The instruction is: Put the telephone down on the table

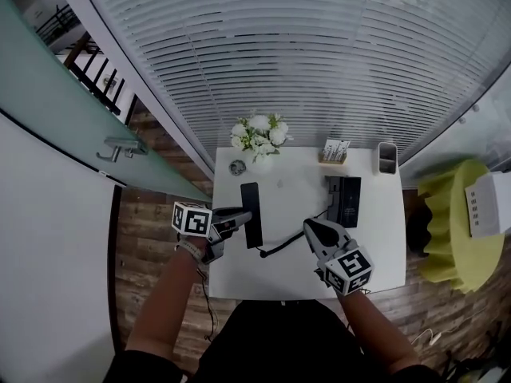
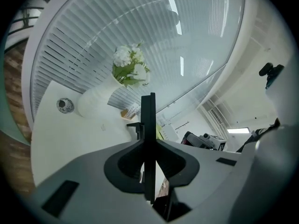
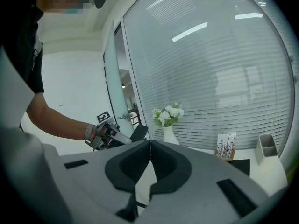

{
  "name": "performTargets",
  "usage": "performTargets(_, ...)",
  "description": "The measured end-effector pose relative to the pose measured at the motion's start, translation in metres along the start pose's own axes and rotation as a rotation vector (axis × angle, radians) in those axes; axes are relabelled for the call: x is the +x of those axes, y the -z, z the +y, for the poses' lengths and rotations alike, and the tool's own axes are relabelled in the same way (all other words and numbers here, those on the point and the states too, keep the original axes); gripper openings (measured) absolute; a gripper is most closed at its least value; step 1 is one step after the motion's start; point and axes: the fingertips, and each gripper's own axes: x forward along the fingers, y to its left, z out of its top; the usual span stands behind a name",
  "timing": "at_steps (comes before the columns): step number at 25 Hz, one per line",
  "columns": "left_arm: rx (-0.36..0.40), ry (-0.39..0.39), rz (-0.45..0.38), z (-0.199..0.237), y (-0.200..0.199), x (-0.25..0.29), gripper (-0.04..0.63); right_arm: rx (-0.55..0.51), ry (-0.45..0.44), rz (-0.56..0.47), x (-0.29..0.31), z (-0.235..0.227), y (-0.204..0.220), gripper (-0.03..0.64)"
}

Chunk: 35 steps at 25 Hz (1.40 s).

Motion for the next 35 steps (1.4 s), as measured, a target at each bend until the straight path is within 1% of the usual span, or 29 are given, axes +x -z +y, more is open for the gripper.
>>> performTargets(4,-0.020,-0.001,0.042,0.022,-0.002,-0.004,0.078,0.013,0.002,0.013,0.021,0.005,0.003,0.021)
performTargets(9,0.003,-0.010,0.072,0.045,-0.011,-0.001,0.077,0.025,0.010,0.037,0.046,0.007,0.014,0.021)
performTargets(16,-0.036,-0.011,0.110,0.082,-0.011,0.010,0.077,0.032,0.030,0.085,0.079,-0.003,0.033,0.021)
performTargets(23,-0.087,-0.018,0.141,0.121,0.000,0.014,0.078,0.037,0.053,0.126,0.108,-0.007,0.055,0.021)
performTargets(28,-0.158,-0.028,0.133,0.152,0.012,0.013,0.078,0.046,0.065,0.186,0.125,-0.008,0.087,0.021)
performTargets(33,-0.176,-0.052,0.169,0.176,0.017,0.018,0.078,0.059,0.068,0.245,0.139,-0.009,0.114,0.021)
performTargets(35,-0.198,-0.059,0.174,0.184,0.020,0.018,0.078,0.068,0.064,0.255,0.143,-0.006,0.120,0.021)
